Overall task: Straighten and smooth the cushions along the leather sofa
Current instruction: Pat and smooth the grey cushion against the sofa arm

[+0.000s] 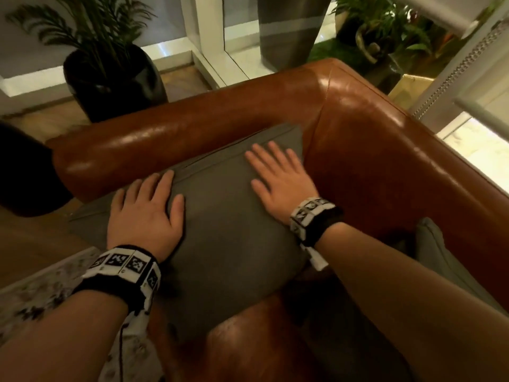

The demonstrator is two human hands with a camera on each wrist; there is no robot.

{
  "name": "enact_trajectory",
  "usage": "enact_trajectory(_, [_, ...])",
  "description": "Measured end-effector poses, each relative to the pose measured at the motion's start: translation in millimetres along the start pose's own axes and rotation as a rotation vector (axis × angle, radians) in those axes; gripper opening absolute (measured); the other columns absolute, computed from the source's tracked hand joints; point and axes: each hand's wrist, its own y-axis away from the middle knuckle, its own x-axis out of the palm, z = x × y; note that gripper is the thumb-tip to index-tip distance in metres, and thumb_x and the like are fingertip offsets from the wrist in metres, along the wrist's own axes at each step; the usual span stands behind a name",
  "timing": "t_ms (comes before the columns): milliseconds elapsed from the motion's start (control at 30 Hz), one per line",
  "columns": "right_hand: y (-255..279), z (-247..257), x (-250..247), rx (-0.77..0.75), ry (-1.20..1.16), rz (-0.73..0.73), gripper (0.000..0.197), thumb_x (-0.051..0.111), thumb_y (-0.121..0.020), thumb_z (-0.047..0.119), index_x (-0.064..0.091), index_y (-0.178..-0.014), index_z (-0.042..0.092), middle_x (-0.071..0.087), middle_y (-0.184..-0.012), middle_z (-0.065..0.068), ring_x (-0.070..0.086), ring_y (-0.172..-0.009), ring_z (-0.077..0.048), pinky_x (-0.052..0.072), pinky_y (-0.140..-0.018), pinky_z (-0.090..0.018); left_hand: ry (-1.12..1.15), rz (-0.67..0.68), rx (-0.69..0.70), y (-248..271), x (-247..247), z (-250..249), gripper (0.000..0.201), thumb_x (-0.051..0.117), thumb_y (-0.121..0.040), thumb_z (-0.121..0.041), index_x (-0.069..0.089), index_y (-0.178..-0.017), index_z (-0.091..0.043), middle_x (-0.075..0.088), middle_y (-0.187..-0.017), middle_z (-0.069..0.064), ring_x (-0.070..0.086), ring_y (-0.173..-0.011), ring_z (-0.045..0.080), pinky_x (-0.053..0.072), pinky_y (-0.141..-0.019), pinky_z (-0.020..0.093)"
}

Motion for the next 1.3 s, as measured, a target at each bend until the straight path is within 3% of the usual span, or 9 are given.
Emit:
enact_trajectory(167, [-9.2, -14.1, -21.6, 0.256, 0.047, 0.012, 0.061, 0.015, -0.101, 0.048, 0.008, -0.157, 0.026, 0.007, -0.165, 0.007, -0.003, -0.152, -0.017, -0.001, -0.121, -0.052, 0.013, -0.004, -0.107, 1.1, -3.4, -4.0, 0.065, 0.011, -0.094, -0.059, 0.020, -0.153, -0.031, 0.032, -0.157, 0.001, 0.025, -0.146, 0.031, 0.012, -0.119, 0.057])
enact_trajectory(367, [-30.4, 69.2, -20.2, -0.239, 0.012, 0.129, 0.055, 0.019, -0.102, 0.044, 0.021, -0.155, 0.030, 0.023, -0.162, 0.005, 0.015, -0.151, -0.018, 0.005, -0.122, -0.045, 0.051, 0.046, -0.018, 2.2, 5.8, -7.9, 0.066, 0.009, -0.093, -0.063, 0.020, -0.153, -0.035, 0.030, -0.160, -0.003, 0.026, -0.147, 0.027, 0.016, -0.119, 0.051])
enact_trajectory(533, [-23.7, -31.4, -26.5, 0.104, 0.102, 0.161, 0.055, 0.011, -0.102, 0.047, 0.011, -0.156, 0.036, 0.012, -0.164, 0.012, 0.004, -0.151, -0.011, -0.002, -0.121, -0.047, -0.050, 0.078, -0.152, 21.4, -1.7, 74.7, 0.074, 0.005, -0.090, -0.071, 0.033, -0.146, -0.034, 0.046, -0.148, 0.002, 0.042, -0.132, 0.034, 0.029, -0.112, 0.053])
enact_trajectory(633, [-25.9, -6.4, -37.2, 0.163, 0.078, 0.070, 0.058, 0.011, -0.101, 0.044, 0.016, -0.156, 0.027, 0.013, -0.165, 0.008, 0.002, -0.152, -0.016, -0.002, -0.121, -0.050, 0.029, -0.019, -0.237, 29.7, -9.4, 76.0, 0.070, 0.010, -0.093, -0.061, 0.036, -0.147, -0.025, 0.038, -0.154, 0.007, 0.029, -0.142, 0.038, 0.019, -0.117, 0.057])
enact_trajectory(733, [-17.0, 65.5, -28.9, -0.024, -0.049, -0.018, 0.058, 0.019, -0.099, 0.038, 0.024, -0.155, 0.021, 0.021, -0.163, 0.002, 0.011, -0.152, -0.021, 0.007, -0.122, -0.049, 0.115, -0.184, -0.044, 43.3, -6.7, 17.4, 0.064, 0.028, -0.094, -0.047, 0.032, -0.151, -0.018, 0.028, -0.160, 0.010, 0.019, -0.148, 0.036, 0.011, -0.121, 0.053])
enact_trajectory(833, [13.7, 82.8, -5.1, -0.239, 0.054, 0.053, 0.057, 0.027, -0.101, 0.039, 0.019, -0.156, 0.026, 0.017, -0.164, 0.002, 0.009, -0.152, -0.021, 0.006, -0.122, -0.049, 0.059, -0.085, 0.167, 54.1, 23.9, -12.2, 0.064, 0.022, -0.097, -0.053, 0.014, -0.156, -0.032, 0.013, -0.165, 0.001, 0.009, -0.152, 0.028, 0.006, -0.122, 0.051])
enact_trajectory(1033, [43.4, -31.0, 3.3, 0.225, 0.055, 0.038, 0.060, 0.014, -0.100, 0.051, -0.003, -0.155, 0.034, -0.001, -0.166, 0.003, -0.003, -0.152, -0.024, 0.006, -0.120, -0.056, 0.007, -0.102, 0.027, 49.8, 38.4, 46.6, 0.069, 0.021, -0.094, -0.061, 0.011, -0.156, -0.034, 0.012, -0.165, -0.001, 0.008, -0.152, 0.029, 0.006, -0.121, 0.053])
enact_trajectory(1167, [42.8, 41.9, 0.7, 0.095, -0.072, -0.151, 0.066, 0.030, -0.098, 0.042, 0.013, -0.156, 0.017, 0.010, -0.164, -0.007, 0.005, -0.152, -0.028, 0.008, -0.121, -0.054, 0.029, -0.155, 0.078, 57.1, 35.5, 2.6, 0.066, 0.027, -0.095, -0.053, 0.013, -0.156, -0.032, 0.008, -0.166, 0.000, 0.000, -0.152, 0.031, 0.002, -0.121, 0.056])
enact_trajectory(1300, [70.3, 105.8, 41.8, -0.072, -0.113, -0.209, 0.063, 0.038, -0.098, 0.041, 0.018, -0.155, 0.021, 0.017, -0.163, -0.003, 0.013, -0.151, -0.026, 0.009, -0.121, -0.052, -0.018, -0.137, 0.117, 44.9, 44.1, -0.8, 0.064, 0.029, -0.096, -0.053, 0.013, -0.156, -0.035, 0.010, -0.165, -0.003, 0.006, -0.152, 0.029, 0.006, -0.119, 0.058])
